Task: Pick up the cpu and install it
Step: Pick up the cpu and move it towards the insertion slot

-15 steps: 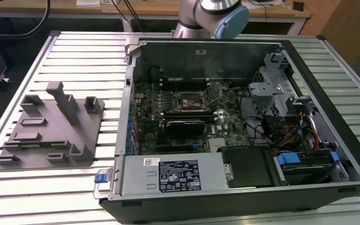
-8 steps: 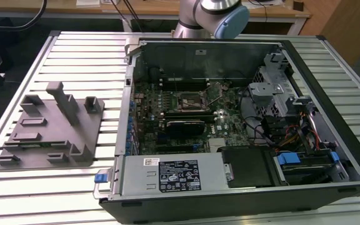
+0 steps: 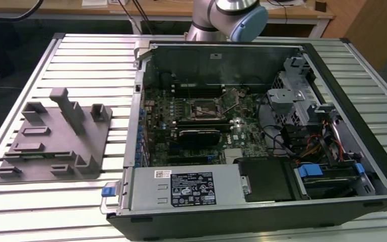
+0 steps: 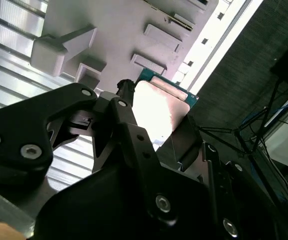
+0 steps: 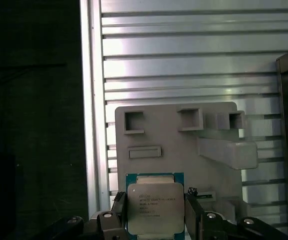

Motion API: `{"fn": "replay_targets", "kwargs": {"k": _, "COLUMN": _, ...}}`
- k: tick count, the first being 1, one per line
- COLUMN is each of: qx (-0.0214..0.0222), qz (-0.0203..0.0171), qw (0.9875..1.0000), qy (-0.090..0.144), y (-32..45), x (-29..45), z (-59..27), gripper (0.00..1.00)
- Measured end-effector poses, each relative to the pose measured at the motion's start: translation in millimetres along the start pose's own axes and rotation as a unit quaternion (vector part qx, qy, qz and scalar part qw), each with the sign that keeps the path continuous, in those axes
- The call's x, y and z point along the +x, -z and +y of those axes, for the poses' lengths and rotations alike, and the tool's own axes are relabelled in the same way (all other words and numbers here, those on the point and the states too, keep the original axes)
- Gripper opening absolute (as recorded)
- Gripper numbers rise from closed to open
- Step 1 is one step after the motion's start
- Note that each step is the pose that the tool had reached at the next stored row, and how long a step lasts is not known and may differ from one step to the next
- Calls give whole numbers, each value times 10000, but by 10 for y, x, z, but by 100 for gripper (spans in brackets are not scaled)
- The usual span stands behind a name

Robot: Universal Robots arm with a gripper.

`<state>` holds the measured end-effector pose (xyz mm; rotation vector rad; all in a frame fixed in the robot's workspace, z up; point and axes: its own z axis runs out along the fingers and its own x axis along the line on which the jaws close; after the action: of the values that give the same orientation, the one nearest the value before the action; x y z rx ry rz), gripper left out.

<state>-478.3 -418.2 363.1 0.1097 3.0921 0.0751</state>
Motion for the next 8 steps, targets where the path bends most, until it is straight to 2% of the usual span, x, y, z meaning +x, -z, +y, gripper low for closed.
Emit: {"fn": "replay_targets", "kwargs": {"k": 8, "qx": 0, "qz": 0, "qw": 10000, "qy": 0, "y": 163, "x": -7, "z": 9, "gripper": 55}}
